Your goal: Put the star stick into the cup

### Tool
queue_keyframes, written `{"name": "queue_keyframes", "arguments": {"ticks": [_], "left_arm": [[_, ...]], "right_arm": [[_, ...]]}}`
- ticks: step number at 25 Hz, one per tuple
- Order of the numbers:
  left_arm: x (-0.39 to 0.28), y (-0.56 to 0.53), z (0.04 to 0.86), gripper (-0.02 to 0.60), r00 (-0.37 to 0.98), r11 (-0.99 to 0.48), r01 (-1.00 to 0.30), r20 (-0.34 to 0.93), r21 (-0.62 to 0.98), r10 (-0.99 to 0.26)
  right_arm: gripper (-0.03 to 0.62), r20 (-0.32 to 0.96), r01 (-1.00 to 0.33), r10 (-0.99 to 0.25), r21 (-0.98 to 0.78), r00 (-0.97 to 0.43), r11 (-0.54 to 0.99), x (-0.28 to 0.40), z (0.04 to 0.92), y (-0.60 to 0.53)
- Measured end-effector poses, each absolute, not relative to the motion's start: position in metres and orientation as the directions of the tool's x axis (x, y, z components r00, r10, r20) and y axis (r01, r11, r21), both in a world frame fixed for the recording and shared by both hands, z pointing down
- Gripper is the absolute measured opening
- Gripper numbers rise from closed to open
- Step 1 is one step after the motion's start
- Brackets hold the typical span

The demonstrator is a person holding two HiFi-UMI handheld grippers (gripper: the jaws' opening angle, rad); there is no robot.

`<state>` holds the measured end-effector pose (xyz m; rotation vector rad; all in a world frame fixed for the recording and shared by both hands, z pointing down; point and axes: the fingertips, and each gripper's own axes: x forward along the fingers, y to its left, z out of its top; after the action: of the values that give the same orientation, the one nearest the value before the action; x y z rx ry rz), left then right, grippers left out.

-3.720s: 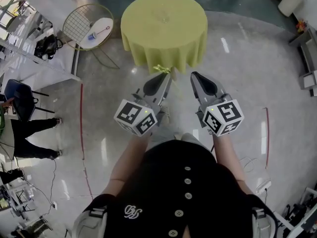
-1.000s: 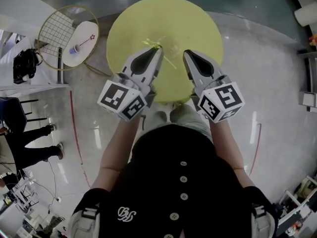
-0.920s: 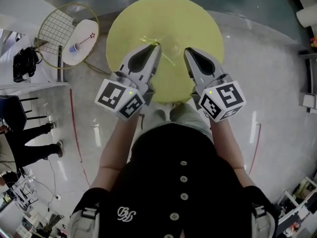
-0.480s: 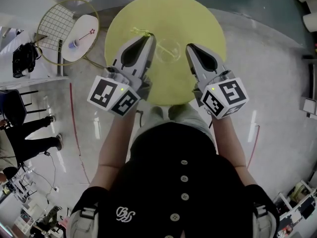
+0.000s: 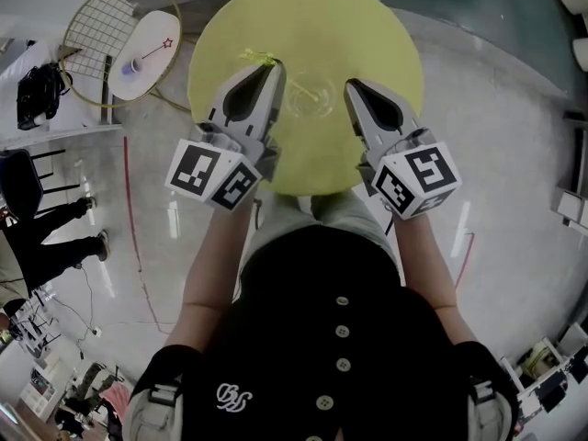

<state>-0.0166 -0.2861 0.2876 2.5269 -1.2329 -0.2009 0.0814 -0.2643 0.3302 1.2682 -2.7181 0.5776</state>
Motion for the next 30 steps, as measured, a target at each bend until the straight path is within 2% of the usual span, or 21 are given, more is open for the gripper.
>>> {"name": "queue_keyframes", "arguments": {"ticks": [19, 30], "left_arm": [[-0.008, -0.296, 0.347, 0.015, 0.589, -0.497, -0.756, 0.11, 0.425, -0.801], [-0.002, -0.295, 0.376, 0.015, 0.608, -0.501, -0.752, 0.157, 0.429, -0.778]], "right_arm": [[0.005, 0.301, -0.719, -0.655, -0.366, -0.693, 0.591, 0.073, 0.369, -0.277], [0.003, 0.349, -0.729, -0.644, -0.401, -0.681, 0.555, 0.072, 0.396, -0.27]]}}
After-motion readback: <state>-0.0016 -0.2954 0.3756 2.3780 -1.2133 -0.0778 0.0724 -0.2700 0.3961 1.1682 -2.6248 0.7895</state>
